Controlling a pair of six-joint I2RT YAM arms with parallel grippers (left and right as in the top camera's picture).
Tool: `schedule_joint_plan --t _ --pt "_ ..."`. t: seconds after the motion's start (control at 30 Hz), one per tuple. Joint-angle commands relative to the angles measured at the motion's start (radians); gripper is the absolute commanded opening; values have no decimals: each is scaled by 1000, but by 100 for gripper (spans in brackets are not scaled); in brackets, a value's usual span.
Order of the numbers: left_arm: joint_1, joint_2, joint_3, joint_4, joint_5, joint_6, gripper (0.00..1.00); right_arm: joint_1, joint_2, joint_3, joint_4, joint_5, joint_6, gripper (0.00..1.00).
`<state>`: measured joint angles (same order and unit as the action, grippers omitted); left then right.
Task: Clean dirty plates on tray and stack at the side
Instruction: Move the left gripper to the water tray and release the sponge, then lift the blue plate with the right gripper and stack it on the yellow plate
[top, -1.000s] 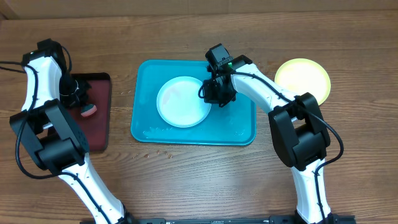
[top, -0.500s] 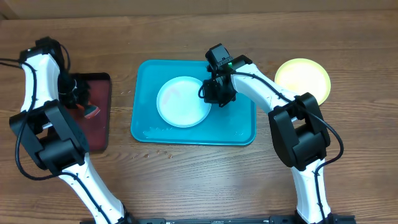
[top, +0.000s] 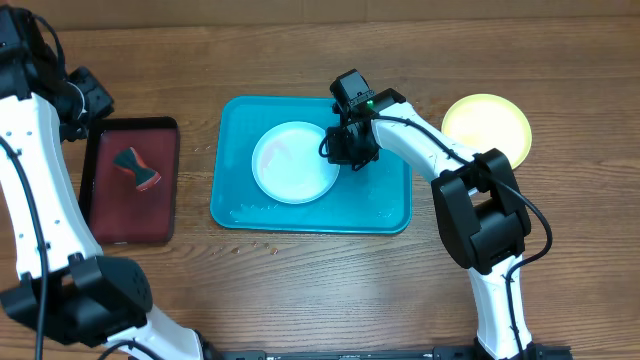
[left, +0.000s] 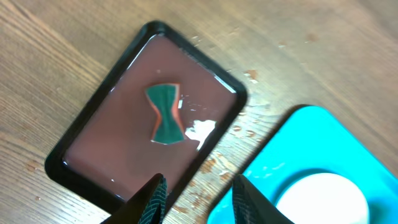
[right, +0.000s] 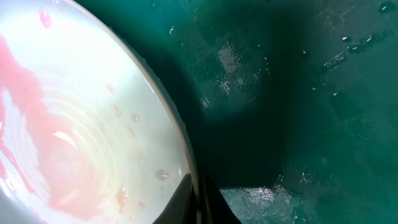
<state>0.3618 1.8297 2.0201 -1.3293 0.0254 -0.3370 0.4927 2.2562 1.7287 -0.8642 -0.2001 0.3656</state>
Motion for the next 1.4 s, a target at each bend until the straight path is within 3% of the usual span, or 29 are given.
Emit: schedule_joint_plan --t 0.0,0.03,0.07,0.1,0.4,0.6,0.77,1.07,1.2,1.37 --pt "-19 3 -23 -7 -10 -7 49 0 -6 51 -15 52 -2 4" --pt "-18 6 -23 -7 -9 -7 55 2 -12 61 -22 60 -2 4" --pt "-18 12 -23 -8 -10 -7 69 8 -32 91 -44 101 -2 4" --pt "-18 17 -23 -5 -8 -7 100 23 -60 132 -77 198 -2 4" --pt "-18 22 -23 -1 -6 -8 100 152 -114 298 -263 785 -13 4" --pt "-18 22 -23 2 -6 -7 100 232 -114 311 -282 1018 -226 4" --pt "-18 22 -23 2 -6 -7 100 284 -114 311 -283 1240 -262 4" --pt "-18 22 -23 2 -6 -7 100 352 -114 311 -267 1544 -463 4" --pt "-26 22 -23 2 -6 -7 100 370 -114 311 -267 1604 -576 4" --pt "-22 22 -23 2 -7 -7 99 376 -114 311 -248 1650 -606 4"
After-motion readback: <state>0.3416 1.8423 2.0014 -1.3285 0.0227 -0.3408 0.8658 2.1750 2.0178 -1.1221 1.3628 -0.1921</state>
